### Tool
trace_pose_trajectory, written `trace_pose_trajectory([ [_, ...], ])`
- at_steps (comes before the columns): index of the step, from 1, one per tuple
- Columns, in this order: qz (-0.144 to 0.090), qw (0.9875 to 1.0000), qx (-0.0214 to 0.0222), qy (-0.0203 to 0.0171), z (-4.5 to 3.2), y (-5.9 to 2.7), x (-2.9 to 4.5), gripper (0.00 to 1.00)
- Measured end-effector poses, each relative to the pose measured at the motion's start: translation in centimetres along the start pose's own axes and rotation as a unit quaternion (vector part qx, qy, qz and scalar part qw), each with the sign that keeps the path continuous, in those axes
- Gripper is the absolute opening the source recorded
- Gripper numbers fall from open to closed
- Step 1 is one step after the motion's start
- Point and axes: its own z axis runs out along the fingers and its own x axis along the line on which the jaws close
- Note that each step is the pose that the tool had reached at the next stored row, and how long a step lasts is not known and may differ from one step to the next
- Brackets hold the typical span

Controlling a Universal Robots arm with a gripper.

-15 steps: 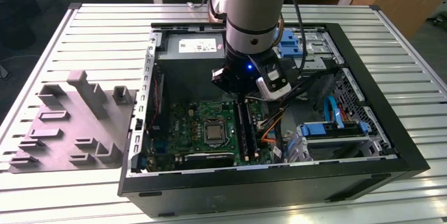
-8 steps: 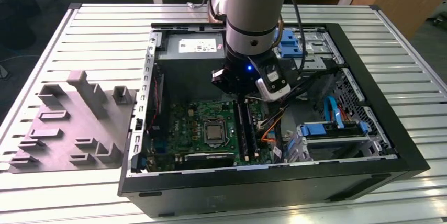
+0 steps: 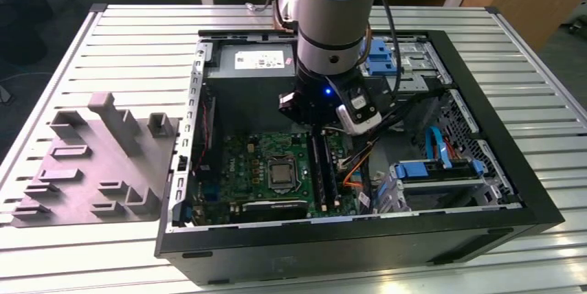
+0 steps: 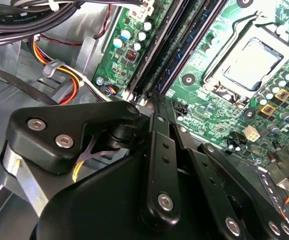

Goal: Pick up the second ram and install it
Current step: 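Press down the second ram until it locks into place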

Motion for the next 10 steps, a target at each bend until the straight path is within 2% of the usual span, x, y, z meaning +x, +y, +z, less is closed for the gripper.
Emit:
trace_pose_trajectory([
  [3, 0.0, 1.0, 0.0001, 0.0, 0.38, -0.03, 0.01, 0.1],
  [10, 0.0, 1.0, 0.0001, 0.0001, 0.75, -0.06, 0.02, 0.1],
])
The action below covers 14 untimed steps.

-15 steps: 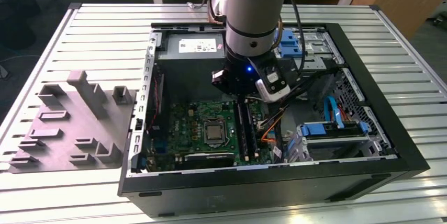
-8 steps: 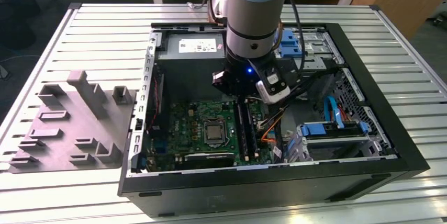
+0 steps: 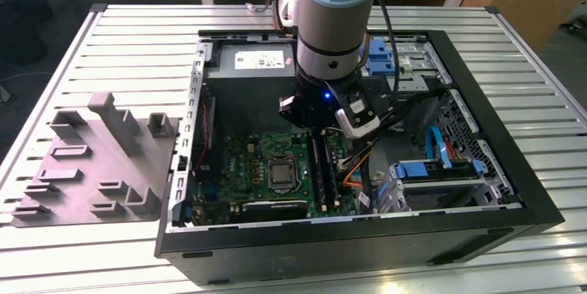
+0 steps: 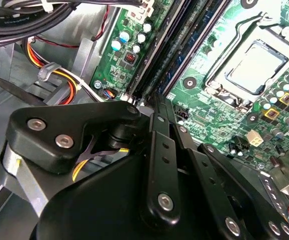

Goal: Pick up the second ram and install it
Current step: 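Press down the second ram until it locks into place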

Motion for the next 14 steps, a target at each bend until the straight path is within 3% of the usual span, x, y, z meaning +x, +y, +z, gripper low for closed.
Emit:
trace_pose_trajectory([
  [14, 0.0, 1.0, 0.0001, -0.0003, 0.44, -0.04, 0.02, 0.1],
])
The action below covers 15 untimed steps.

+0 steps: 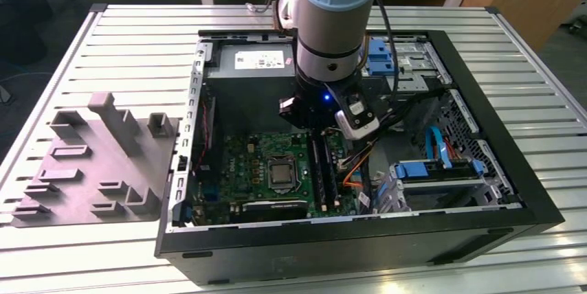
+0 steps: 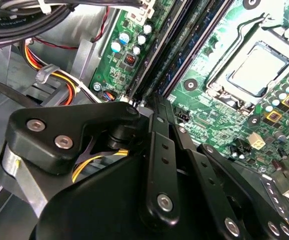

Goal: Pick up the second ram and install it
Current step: 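Press down the second ram until it locks into place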

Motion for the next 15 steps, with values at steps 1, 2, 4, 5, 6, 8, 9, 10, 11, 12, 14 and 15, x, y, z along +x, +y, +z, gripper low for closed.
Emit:
trace_pose_trajectory([
  [1, 0.0, 1.0, 0.0, 0.0, 0.0, 0.0, 0.0, 0.1],
  [2, 0.0, 1.0, 0.0, 0.0, 0.01, 0.0, 0.0, 0.1],
  [4, 0.0, 1.0, -0.0001, -0.0001, 0.02, 0.0, 0.0, 0.1],
  [5, 0.0, 1.0, -0.0001, -0.0001, 0.01, 0.0, 0.0, 0.1],
  [6, 0.0, 1.0, -0.0003, -0.0002, -0.07, 0.01, 0.0, 0.1],
  [8, 0.0, 1.0, -0.0007, -0.0003, -0.59, 0.06, -0.02, 0.1],
  [9, 0.0, 1.0, -0.0002, -0.0001, -0.93, 0.08, -0.03, 0.1],
  [10, 0.0, 1.0, -0.0002, -0.0001, -1.21, 0.1, -0.04, 0.1],
  [11, 0.0, 1.0, -0.0001, -0.0001, -1.53, 0.12, -0.05, 0.1],
  [12, 0.0, 1.0, -0.0002, -0.0001, -1.77, 0.14, -0.06, 0.1],
  [14, 0.0, 1.0, -0.0002, -0.0001, -1.85, 0.15, -0.06, 0.1],
  [15, 0.0, 1.0, -0.0002, -0.0001, -1.85, 0.15, -0.06, 0.1],
])
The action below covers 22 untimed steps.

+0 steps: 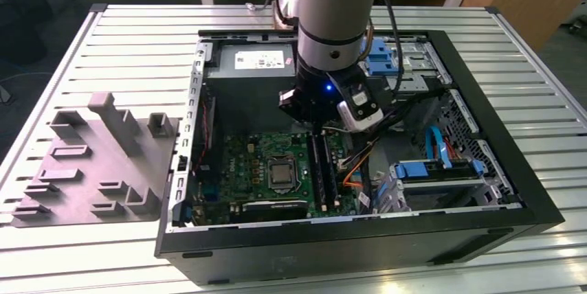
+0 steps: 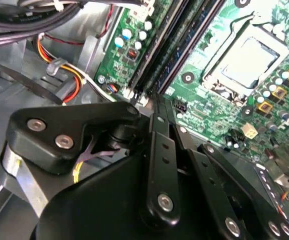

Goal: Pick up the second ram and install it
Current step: 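Press down the second ram until it locks into place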

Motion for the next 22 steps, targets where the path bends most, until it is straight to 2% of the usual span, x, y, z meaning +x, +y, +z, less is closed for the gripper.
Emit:
trace_pose_trajectory([
  [4, 0.0, 1.0, 0.0001, 0.0, -0.04, -0.38, -0.02, 0.1],
  [16, 0.0, 1.0, 0.0021, -0.0001, -0.23, -2.85, -0.14, 0.1],
  [18, 0.0, 1.0, 0.0057, -0.0002, -0.25, -3.12, -0.15, 0.1],
  [22, -0.001, 0.9998, 0.0179, -0.0008, -0.28, -3.5, -0.17, 0.1],
])
